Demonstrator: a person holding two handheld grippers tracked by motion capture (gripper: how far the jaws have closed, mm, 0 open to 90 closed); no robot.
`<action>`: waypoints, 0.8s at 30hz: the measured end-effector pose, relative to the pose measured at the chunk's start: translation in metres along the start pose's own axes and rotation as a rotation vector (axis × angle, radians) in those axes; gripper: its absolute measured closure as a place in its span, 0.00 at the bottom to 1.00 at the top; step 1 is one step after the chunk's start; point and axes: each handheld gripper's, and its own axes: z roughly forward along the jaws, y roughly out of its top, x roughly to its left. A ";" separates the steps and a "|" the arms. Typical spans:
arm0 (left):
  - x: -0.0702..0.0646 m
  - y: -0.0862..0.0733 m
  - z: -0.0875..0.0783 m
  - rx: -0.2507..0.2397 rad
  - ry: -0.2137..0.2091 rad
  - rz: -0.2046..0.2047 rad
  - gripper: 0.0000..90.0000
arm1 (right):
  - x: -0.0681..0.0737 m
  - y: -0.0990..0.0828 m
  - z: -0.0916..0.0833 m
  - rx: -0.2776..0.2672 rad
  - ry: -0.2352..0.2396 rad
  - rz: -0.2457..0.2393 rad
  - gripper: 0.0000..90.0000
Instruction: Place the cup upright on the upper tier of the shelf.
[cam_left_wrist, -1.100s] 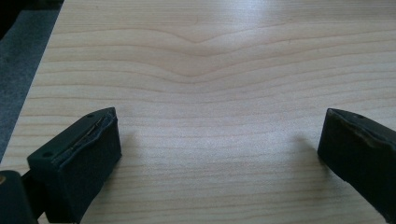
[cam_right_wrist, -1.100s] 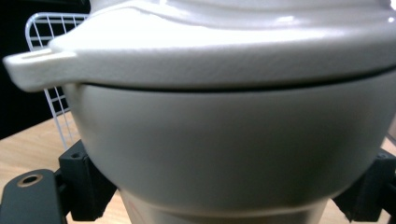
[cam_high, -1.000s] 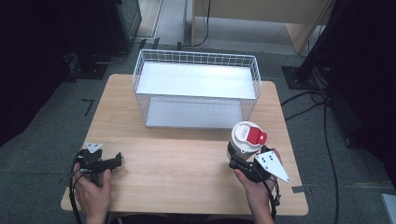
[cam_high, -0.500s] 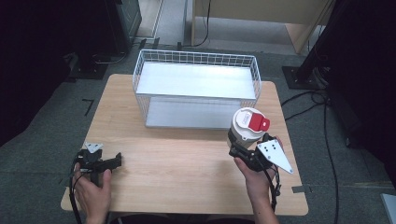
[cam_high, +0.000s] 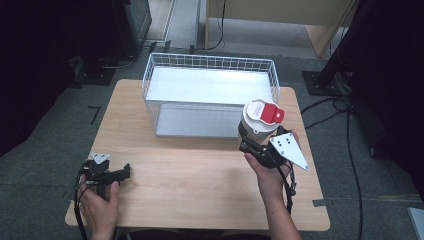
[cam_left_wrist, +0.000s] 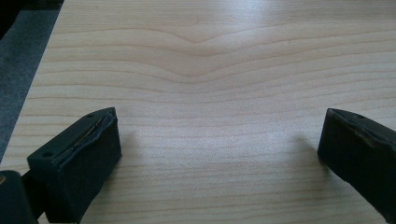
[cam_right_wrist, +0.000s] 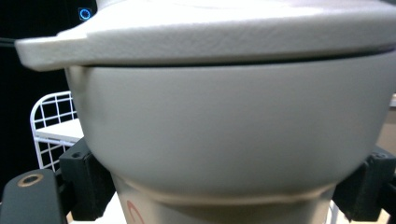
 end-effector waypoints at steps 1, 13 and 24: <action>0.000 0.000 0.000 0.000 0.000 0.000 0.00 | 0.000 0.000 0.000 0.000 0.000 0.000 0.13; 0.000 0.000 0.000 -0.001 0.000 0.000 0.00 | 0.007 0.019 0.032 -0.030 0.009 -0.004 0.13; 0.000 0.000 0.000 -0.001 0.000 0.000 0.00 | 0.007 0.032 0.057 -0.038 0.003 -0.007 0.13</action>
